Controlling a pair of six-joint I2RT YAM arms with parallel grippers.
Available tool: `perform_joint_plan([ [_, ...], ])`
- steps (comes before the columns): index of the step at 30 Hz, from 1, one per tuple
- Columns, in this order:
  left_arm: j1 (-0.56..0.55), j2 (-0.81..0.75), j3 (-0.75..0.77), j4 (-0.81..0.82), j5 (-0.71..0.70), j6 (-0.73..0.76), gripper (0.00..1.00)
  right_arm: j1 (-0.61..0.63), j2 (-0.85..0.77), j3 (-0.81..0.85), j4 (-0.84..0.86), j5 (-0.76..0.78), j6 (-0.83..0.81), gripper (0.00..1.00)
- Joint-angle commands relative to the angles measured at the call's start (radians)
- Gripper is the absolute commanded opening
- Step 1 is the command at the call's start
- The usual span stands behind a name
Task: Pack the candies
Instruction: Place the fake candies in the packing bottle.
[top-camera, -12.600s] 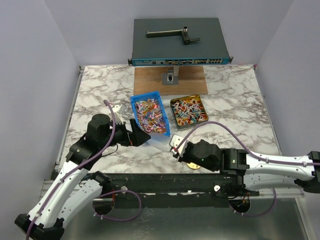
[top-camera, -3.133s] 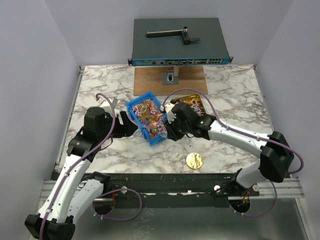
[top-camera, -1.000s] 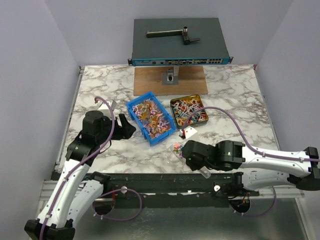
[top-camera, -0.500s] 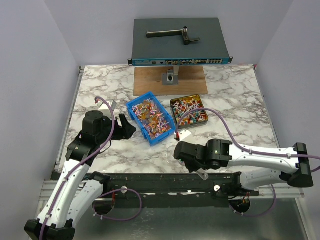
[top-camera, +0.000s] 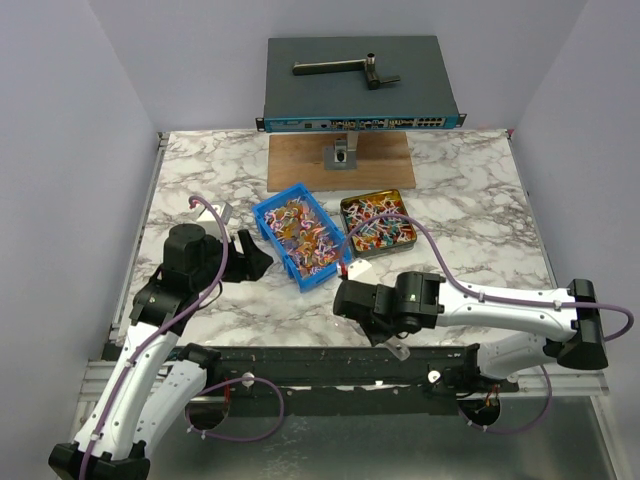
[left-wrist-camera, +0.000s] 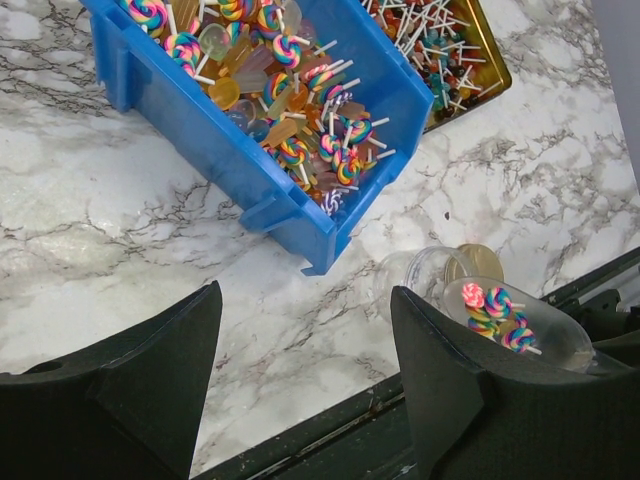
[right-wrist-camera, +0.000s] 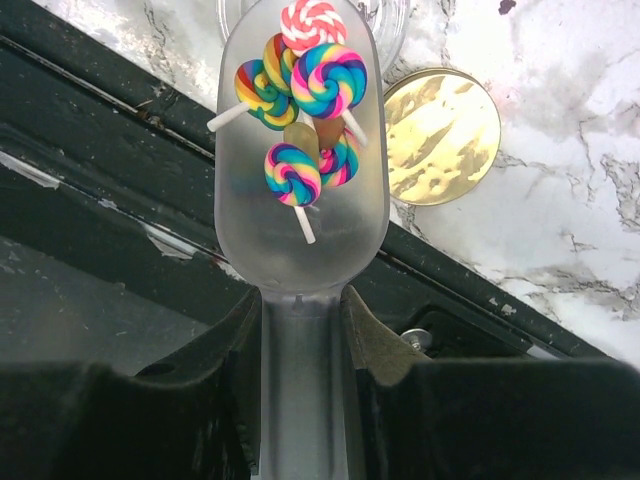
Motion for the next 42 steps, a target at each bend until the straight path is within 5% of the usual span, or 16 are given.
perform_joint_plan([
  [1, -0.014, -0.019, -0.005, 0.009, 0.018, 0.003, 0.70, -0.029, 0.035, 0.055, -0.073, -0.041, 0.003, 0.01],
  [33, -0.071, -0.040, -0.005, -0.001, -0.023, 0.008, 0.71, -0.202, 0.032, 0.141, -0.176, -0.289, -0.085, 0.01],
  [42, -0.071, -0.027, -0.005, -0.002, -0.022, 0.007, 0.71, -0.229, 0.065, 0.283, -0.177, -0.253, -0.135, 0.01],
])
